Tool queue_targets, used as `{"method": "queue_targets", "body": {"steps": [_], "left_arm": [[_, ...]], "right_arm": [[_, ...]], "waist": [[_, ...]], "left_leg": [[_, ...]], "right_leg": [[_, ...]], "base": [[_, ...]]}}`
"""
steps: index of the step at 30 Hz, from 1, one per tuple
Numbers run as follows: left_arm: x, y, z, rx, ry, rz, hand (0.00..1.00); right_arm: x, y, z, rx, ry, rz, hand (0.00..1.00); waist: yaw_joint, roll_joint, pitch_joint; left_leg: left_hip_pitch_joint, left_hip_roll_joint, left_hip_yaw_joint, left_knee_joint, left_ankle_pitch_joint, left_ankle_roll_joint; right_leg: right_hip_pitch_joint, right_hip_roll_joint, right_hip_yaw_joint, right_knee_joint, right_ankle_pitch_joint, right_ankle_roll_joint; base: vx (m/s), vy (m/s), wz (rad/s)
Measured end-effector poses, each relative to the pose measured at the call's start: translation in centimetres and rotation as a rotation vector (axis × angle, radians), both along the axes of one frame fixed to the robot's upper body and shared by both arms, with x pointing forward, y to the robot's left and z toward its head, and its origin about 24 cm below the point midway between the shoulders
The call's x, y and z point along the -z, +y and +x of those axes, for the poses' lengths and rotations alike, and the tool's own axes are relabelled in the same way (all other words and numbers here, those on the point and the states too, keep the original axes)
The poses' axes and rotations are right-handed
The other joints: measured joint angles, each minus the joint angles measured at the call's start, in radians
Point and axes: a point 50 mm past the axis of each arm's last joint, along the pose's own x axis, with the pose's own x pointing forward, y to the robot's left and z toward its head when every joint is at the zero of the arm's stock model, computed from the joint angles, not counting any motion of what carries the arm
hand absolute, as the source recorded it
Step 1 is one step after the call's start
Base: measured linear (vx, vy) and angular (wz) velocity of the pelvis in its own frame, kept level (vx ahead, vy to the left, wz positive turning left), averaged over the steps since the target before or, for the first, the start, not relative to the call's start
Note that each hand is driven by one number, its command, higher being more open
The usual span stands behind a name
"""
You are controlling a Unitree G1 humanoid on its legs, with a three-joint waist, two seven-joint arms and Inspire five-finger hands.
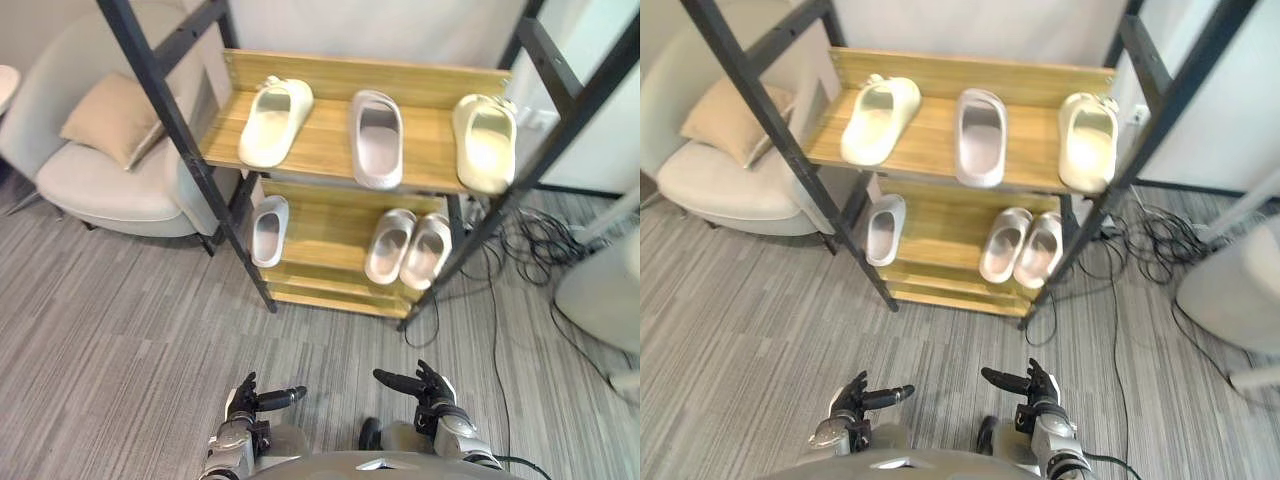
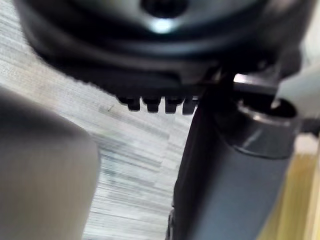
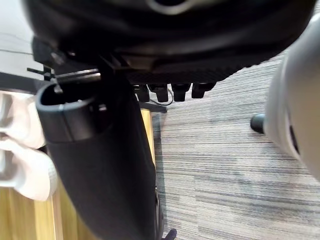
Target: Organize the slippers on the shoe rack
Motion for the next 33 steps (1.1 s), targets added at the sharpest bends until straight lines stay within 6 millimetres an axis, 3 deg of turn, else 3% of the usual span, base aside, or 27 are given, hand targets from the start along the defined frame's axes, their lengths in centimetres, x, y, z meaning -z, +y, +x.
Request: {"method": "queue_targets", "body": {"steps": [2,3,4,5,6,8,9,14,17,18,19,20,21,23,25,27,33], "left_arm": [[-0.3,-0.1,0.6,0.033,-0.023,0.010,1.00],[-0.4,-0.4,0.9,0.062,-0.031,0.013,1.00],[-0.4,-0.4,1.1,0.080,-0.034,0.017,1.00],[-0.4,-0.5,1.1,0.086,-0.035,0.017,1.00],[-0.6,0.0,1.5,0.104,-0.039,0.044,1.00],[-0.7,0.1,1.7,0.124,-0.046,0.055,1.00],[-0.7,0.2,1.8,0.142,-0.035,0.059,1.00],[-0.4,0.3,1.3,0.150,-0.007,0.062,1.00],[-0.2,0.1,1.0,0.171,0.008,0.054,1.00],[-0.1,0.0,0.9,0.179,0.013,0.054,1.00],[-0.1,0.2,0.9,0.186,0.021,0.063,1.00],[0.0,0.4,0.8,0.182,0.033,0.068,1.00],[0.0,0.5,0.7,0.183,0.035,0.070,1.00],[0.0,0.7,0.7,0.187,0.040,0.074,1.00],[0.2,0.3,0.4,0.179,0.047,0.061,1.00],[0.3,0.0,0.1,0.179,0.052,0.054,1.00],[0.4,0.0,-0.2,0.179,0.062,0.050,1.00]], "right_arm": [[0.1,0.1,-0.2,0.000,0.013,0.003,1.00],[0.1,0.1,-0.1,0.000,0.012,0.003,1.00],[0.1,0.1,0.0,0.002,0.011,0.003,1.00],[0.1,0.1,0.0,0.002,0.011,0.002,1.00],[0.1,0.5,-0.1,-0.001,0.013,0.010,1.00],[0.2,0.7,-0.3,-0.013,0.017,0.014,1.00],[0.3,0.9,-0.4,-0.022,0.029,0.015,1.00],[0.3,1.5,-0.4,-0.034,0.022,0.030,1.00],[0.2,1.2,0.1,-0.039,0.014,0.021,1.00],[0.1,1.0,0.3,-0.039,0.011,0.017,1.00],[0.1,1.0,0.3,-0.041,0.012,0.017,1.00],[0.2,1.1,0.2,-0.046,0.017,0.017,1.00],[0.2,1.2,0.1,-0.051,0.018,0.017,1.00],[0.3,0.9,-0.2,-0.056,0.025,0.011,1.00],[0.4,0.1,-0.5,-0.047,0.037,-0.007,1.00],[0.5,-0.2,-0.8,-0.042,0.049,-0.013,1.00],[0.8,-1.0,-2.3,-0.019,0.083,-0.031,1.00]], "waist": [[0.009,-0.014,0.003],[0.008,-0.013,0.004],[0.008,-0.012,0.007],[0.009,-0.008,0.010],[0.011,-0.049,0.011],[0.009,-0.065,0.011],[0.013,-0.070,0.015],[0.020,-0.058,0.009],[0.014,-0.055,0.008],[0.007,-0.065,0.013],[0.001,-0.068,0.016],[0.000,-0.076,0.014],[-0.001,-0.080,0.011],[-0.010,-0.097,0.000],[-0.010,-0.069,-0.014],[-0.011,-0.056,-0.021],[-0.015,-0.066,-0.031]], "left_leg": [[-0.042,-0.004,0.076,-0.087,-0.051,0.007],[-0.063,-0.024,0.094,-0.253,-0.062,0.010],[-0.071,-0.043,0.086,-0.390,-0.035,0.022],[-0.074,-0.056,0.076,-0.481,0.044,0.038],[-0.023,-0.118,0.085,-0.543,0.068,0.069],[-0.023,-0.142,0.069,-0.553,0.070,0.077],[-0.017,-0.157,0.059,-0.538,0.059,0.097],[0.075,-0.154,0.065,-0.535,0.038,0.106],[0.159,-0.150,0.069,-0.648,0.029,0.107],[0.192,-0.147,0.067,-0.689,0.029,0.108],[0.207,-0.151,0.066,-0.701,0.030,0.108],[0.222,-0.147,0.061,-0.702,0.029,0.108],[0.223,-0.147,0.055,-0.697,0.029,0.107],[0.214,-0.169,0.016,-0.687,0.012,0.085],[0.202,-0.153,0.005,-0.702,0.013,0.084],[0.210,-0.144,0.000,-0.719,0.014,0.081],[0.244,-0.147,-0.002,-0.759,0.015,0.081]], "right_leg": [[0.059,-0.013,0.009,-0.040,0.002,0.003],[0.070,-0.027,0.019,-0.045,0.002,0.004],[0.077,-0.039,0.024,-0.044,0.001,0.015],[0.083,-0.046,0.031,-0.044,-0.003,0.034],[0.089,-0.088,0.043,-0.056,-0.009,0.060],[0.097,-0.089,0.073,-0.093,-0.003,0.066],[0.120,-0.091,0.084,-0.111,0.011,0.069],[0.125,-0.097,0.166,0.017,0.026,0.077],[0.012,-0.118,0.193,0.249,0.010,0.103],[-0.049,-0.138,0.182,0.376,-0.006,0.096],[-0.064,-0.150,0.169,0.410,-0.041,0.084],[-0.065,-0.143,0.155,0.351,-0.113,0.078],[-0.066,-0.132,0.147,0.270,-0.114,0.075],[-0.044,-0.124,0.131,0.108,-0.054,0.077],[-0.027,-0.102,0.118,0.052,-0.035,0.073],[-0.007,-0.086,0.115,0.004,-0.012,0.068],[0.064,-0.068,0.119,-0.126,0.050,0.076]], "base": [[0.34,0.061,-0.11],[0.37,0.185,-0.24],[0.30,0.200,-0.23],[0.35,0.219,-0.06],[0.24,0.135,0.08],[0.23,0.108,0.31],[0.26,0.108,0.29],[0.14,0.041,-0.22],[0.12,0.042,-0.47],[0.10,-0.004,-0.21],[0.14,-0.049,-0.03],[0.09,-0.057,0.12],[0.10,-0.111,0.14],[0.08,-0.125,0.33],[0.09,-0.099,0.21],[0.07,-0.065,0.01],[0.05,0.040,-0.04]]}}
